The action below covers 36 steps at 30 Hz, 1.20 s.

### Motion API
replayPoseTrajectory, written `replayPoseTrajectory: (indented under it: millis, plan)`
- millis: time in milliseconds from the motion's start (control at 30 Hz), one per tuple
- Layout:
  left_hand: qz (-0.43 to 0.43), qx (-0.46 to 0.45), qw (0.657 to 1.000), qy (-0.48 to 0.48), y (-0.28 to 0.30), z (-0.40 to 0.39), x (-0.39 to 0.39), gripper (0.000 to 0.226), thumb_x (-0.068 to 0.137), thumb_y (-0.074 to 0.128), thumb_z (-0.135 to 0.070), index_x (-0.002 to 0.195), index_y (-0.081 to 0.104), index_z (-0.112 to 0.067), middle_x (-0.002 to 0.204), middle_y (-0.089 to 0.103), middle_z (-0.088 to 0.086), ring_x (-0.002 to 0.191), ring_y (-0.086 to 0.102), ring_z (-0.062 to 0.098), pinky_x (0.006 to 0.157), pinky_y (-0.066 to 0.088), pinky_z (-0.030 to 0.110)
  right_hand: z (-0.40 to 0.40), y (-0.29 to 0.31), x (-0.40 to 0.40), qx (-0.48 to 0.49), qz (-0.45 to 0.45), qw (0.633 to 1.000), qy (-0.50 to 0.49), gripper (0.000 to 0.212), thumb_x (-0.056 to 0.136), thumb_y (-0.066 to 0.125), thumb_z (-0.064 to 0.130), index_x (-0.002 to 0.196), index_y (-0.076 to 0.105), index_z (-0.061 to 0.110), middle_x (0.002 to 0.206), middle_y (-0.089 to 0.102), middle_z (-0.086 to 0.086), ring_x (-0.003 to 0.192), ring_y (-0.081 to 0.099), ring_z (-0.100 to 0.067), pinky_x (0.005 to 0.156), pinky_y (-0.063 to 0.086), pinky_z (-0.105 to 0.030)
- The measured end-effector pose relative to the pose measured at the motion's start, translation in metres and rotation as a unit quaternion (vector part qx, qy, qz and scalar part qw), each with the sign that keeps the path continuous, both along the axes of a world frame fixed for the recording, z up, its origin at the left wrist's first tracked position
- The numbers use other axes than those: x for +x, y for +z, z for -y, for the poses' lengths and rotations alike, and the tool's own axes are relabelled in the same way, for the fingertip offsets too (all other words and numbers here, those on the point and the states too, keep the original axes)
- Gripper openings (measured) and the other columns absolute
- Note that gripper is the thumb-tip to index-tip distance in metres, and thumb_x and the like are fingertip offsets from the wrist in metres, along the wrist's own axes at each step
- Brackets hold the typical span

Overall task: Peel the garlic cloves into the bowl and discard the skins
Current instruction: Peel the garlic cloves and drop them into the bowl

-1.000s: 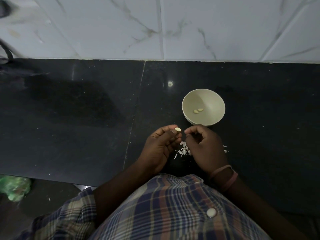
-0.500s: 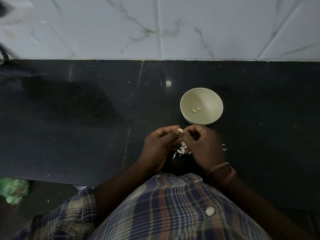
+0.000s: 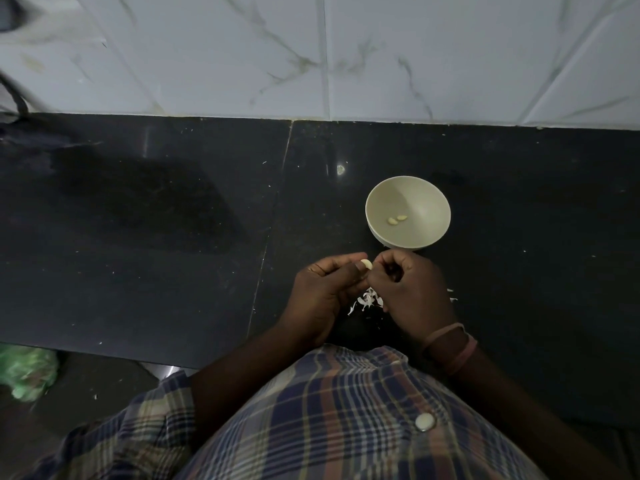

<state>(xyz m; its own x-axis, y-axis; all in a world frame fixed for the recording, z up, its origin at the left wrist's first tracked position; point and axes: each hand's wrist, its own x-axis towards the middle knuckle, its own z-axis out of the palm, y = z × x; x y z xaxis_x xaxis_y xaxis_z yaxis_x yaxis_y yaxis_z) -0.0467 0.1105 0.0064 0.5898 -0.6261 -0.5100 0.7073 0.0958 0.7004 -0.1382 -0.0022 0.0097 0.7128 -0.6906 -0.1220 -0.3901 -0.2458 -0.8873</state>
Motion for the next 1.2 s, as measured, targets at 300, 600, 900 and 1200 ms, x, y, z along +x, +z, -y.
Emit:
replayPoseTrajectory:
  millis: [300, 600, 900, 1200]
  plan:
    - [-0.004, -0.010, 1.000, -0.008, 0.003, -0.002, -0.006, 0.015, 0.091, 0.063, 0.005, 0.103, 0.071, 0.000, 0.092, 0.075, 0.015, 0.081, 0.075, 0.021, 0.072, 0.059, 0.026, -0.007, 0.001, -0.005, 0.049, 0.014, 0.999, -0.006, 0.012, 0.088, 0.070, 0.022, 0.077, 0.066, 0.020, 0.062, 0.064, 0.000, 0.053, 0.056, -0.012, 0.054, 0.047, -0.029]
    - [-0.023, -0.024, 0.999, -0.016, -0.001, -0.008, -0.007, 0.021, 0.095, 0.061, -0.003, 0.108, 0.074, -0.011, 0.103, 0.074, 0.013, 0.103, 0.071, 0.024, 0.092, 0.059, 0.036, -0.008, -0.006, -0.008, 0.090, 0.053, 0.993, -0.055, 0.015, 0.091, 0.051, 0.016, 0.086, 0.065, 0.022, 0.077, 0.067, 0.004, 0.068, 0.062, -0.017, 0.068, 0.054, -0.040]
    - [-0.090, -0.046, 0.995, 0.014, -0.002, -0.006, -0.006, 0.018, 0.095, 0.056, 0.001, 0.106, 0.069, -0.004, 0.096, 0.070, 0.011, 0.089, 0.071, 0.018, 0.077, 0.059, 0.022, -0.007, -0.008, -0.008, -0.008, 0.012, 0.998, -0.068, 0.023, 0.098, 0.061, 0.035, 0.086, 0.059, 0.016, 0.076, 0.065, 0.002, 0.072, 0.062, -0.012, 0.069, 0.050, -0.033]
    - [-0.058, -0.045, 0.997, 0.006, -0.004, -0.010, -0.004, 0.025, 0.095, 0.057, 0.003, 0.117, 0.067, -0.004, 0.108, 0.074, 0.013, 0.096, 0.073, 0.019, 0.083, 0.059, 0.025, -0.010, -0.007, -0.009, -0.044, 0.003, 0.999, 0.001, 0.023, 0.094, 0.059, 0.007, 0.106, 0.072, 0.021, 0.100, 0.073, 0.012, 0.094, 0.067, 0.000, 0.085, 0.054, -0.024]
